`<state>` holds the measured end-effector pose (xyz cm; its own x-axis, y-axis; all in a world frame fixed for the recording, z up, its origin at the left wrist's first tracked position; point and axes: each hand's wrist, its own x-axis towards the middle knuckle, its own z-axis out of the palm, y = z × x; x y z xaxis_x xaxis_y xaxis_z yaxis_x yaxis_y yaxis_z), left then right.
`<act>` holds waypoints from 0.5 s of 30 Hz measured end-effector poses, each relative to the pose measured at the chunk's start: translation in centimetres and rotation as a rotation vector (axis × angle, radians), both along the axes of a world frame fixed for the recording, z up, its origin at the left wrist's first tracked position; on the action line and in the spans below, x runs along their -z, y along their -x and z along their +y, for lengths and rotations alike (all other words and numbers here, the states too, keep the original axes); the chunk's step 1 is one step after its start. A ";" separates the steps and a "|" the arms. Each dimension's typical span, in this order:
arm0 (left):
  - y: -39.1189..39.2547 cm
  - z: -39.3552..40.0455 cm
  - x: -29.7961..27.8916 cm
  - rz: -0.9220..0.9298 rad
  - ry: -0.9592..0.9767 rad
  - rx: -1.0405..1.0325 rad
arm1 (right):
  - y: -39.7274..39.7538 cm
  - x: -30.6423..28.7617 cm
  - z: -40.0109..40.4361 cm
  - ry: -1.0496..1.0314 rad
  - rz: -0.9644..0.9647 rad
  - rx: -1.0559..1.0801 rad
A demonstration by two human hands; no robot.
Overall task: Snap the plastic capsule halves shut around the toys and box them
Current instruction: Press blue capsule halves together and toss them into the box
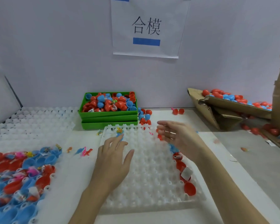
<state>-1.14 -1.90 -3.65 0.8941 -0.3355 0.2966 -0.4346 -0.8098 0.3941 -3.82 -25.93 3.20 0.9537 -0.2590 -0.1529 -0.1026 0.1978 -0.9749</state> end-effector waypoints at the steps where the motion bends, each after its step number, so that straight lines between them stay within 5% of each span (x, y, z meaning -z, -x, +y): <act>1: -0.1 -0.1 0.0 0.034 -0.060 -0.005 | 0.6 0.5 0.7 0.032 -0.002 -0.023; 6: -0.1 -0.3 -0.2 0.094 -0.132 -0.024 | 1.9 0.9 2.4 0.232 -0.011 -0.068; 15: 0.3 -0.3 -0.3 0.057 -0.103 -0.021 | 2.2 1.3 2.2 0.284 -0.040 -0.058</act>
<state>-1.41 -2.19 -3.35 0.9156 -0.3429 0.2103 -0.3967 -0.8559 0.3318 -6.00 -23.74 1.94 0.9720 -0.2309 -0.0441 -0.0663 -0.0892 -0.9938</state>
